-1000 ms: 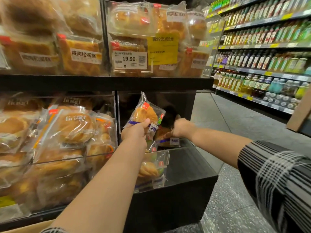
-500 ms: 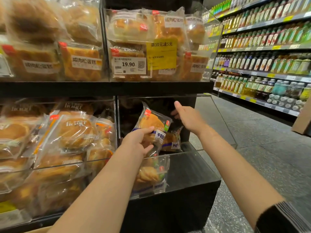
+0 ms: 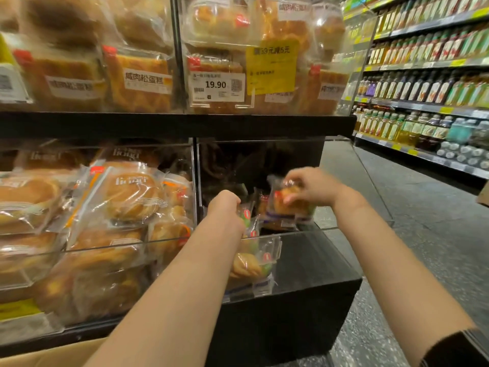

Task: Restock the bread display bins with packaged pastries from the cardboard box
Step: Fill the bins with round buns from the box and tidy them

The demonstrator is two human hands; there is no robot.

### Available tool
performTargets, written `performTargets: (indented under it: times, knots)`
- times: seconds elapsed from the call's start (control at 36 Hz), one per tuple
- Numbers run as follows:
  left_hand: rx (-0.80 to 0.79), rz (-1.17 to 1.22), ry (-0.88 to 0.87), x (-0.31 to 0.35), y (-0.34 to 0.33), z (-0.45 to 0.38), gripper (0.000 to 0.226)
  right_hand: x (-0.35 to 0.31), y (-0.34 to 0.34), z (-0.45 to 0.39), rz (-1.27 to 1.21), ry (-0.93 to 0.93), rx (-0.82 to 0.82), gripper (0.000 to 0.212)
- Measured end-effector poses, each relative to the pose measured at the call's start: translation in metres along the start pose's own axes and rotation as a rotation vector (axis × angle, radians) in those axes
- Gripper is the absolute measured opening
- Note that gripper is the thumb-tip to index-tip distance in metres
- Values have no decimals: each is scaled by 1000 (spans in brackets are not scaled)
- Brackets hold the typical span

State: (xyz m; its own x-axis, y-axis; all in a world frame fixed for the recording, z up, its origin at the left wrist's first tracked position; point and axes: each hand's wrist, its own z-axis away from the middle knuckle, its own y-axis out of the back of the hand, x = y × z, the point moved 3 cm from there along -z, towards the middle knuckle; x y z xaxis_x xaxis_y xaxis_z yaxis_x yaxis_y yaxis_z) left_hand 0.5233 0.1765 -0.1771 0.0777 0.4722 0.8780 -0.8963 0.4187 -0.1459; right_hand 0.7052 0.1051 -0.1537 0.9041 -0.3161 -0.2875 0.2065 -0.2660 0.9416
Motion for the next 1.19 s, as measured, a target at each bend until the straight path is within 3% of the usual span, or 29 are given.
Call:
performTargets:
  times: [0.06,0.17,0.28,0.42,0.5,0.61,0.72,0.81,0.89,0.97,1.06,1.19]
  knots:
    - [4,74,-15,0,-1,2,37,-5,-15,1,41,-4,-175,26]
    - [-12,217,-60,0,-5,11,45,-18,-25,-5,69,86,-165,33]
    - [-22,370,-4,-2,-6,19,45,-24,-40,-10,145,119,-242,27]
    - [-44,311,4,-3,-4,20,45,-34,-38,-16,595,157,-60,54]
    - [-30,211,-8,-3,-4,13,39,-36,-37,-17,711,139,20,60]
    - [-34,137,-101,-2,-5,16,30,-28,-37,-12,461,-30,-74,51]
    - [-59,185,-270,11,-6,35,17,-27,-18,1,113,-174,-49,60]
    - [-263,-86,-456,18,-1,54,21,-34,4,20,-79,-213,118,29]
    - [-498,-297,-529,23,21,82,21,-57,18,50,-252,-184,316,8]
    - [-611,-396,-545,27,57,104,18,-92,22,71,-261,-89,457,10]
    - [-616,-465,-501,24,101,117,17,-141,21,80,-246,10,404,10]
    - [-519,-851,-432,8,178,127,15,-224,-1,97,-192,252,278,11]
